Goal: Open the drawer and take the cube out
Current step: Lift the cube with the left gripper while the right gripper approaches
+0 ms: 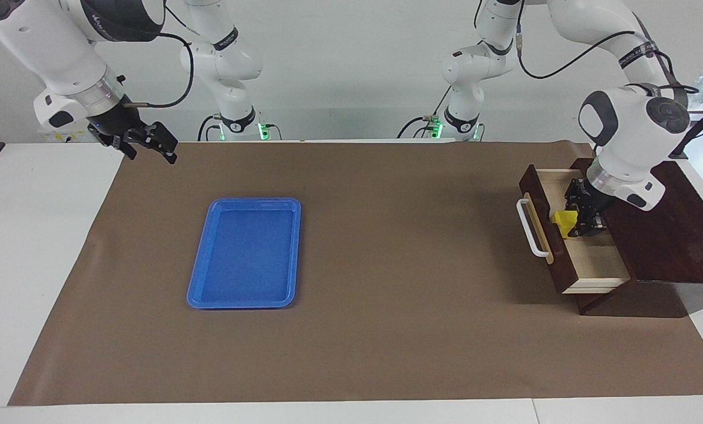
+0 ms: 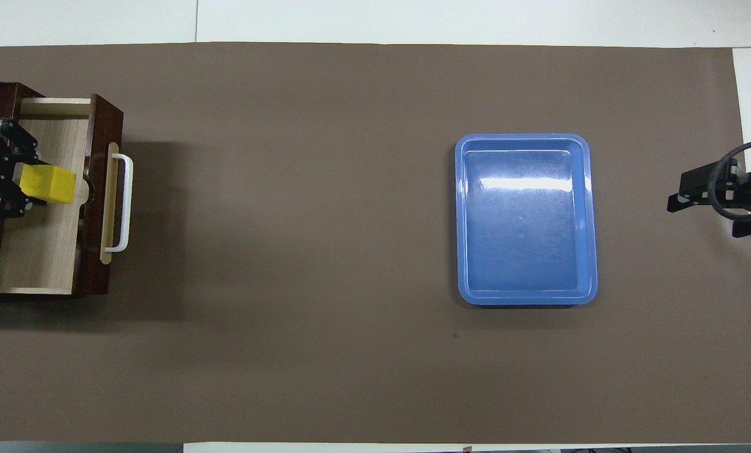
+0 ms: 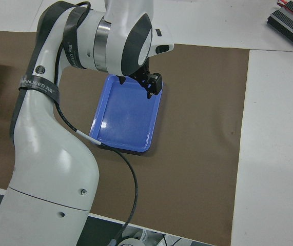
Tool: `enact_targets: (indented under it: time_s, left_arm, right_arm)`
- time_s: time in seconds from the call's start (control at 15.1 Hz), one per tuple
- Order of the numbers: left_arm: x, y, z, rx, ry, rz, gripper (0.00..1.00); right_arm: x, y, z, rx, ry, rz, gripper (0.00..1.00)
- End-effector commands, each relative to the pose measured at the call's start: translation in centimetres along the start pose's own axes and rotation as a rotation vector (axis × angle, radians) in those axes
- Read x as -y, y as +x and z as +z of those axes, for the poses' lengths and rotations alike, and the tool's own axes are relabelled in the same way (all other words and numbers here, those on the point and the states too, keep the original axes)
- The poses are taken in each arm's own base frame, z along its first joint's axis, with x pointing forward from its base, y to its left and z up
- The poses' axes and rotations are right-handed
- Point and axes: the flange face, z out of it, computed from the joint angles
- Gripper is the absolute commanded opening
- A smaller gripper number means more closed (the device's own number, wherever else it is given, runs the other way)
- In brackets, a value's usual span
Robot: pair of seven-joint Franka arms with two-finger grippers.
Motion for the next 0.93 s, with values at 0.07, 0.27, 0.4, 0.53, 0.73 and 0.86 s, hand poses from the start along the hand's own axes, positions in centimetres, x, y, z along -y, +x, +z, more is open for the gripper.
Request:
enact_targets:
  time_s: [0.07,0.27,0.4,0.53,0.73,0.86]
  left_arm:
    - [-1.1,-7.3,-4.9,-0.007,0.064,0.027,0.0]
    - [-1.2,-16.2,-6.0,-0.019,0.042,-0.026,0.0]
    - [-1.1,-20.3,-6.3,0.002,0.009,-0.098,0.0]
    - [-1.0,-24.1,-6.0,0.031,-0.014,-0.153,0.0]
    - [-0.3,-30.0,-3.8,0.033,-0.031,-0.162,0.0]
    - [-1.3,-31.4,-2.5,0.054,-0.052,-0.221,0.0]
  right_arm:
    - [0.5,-0.6,1.0,0.045,0.081,0.19,1.0]
    - [2.5,0.1,2.6,0.131,0.154,0.391,1.0]
    - [4.5,0.4,3.9,0.193,0.199,0.515,1.0]
    - [7.5,0.7,5.7,0.257,0.233,0.619,1.0]
    - [12.2,0.8,9.0,0.338,0.273,0.751,1.0]
    - [14.9,0.5,11.7,0.39,0.31,0.811,1.0]
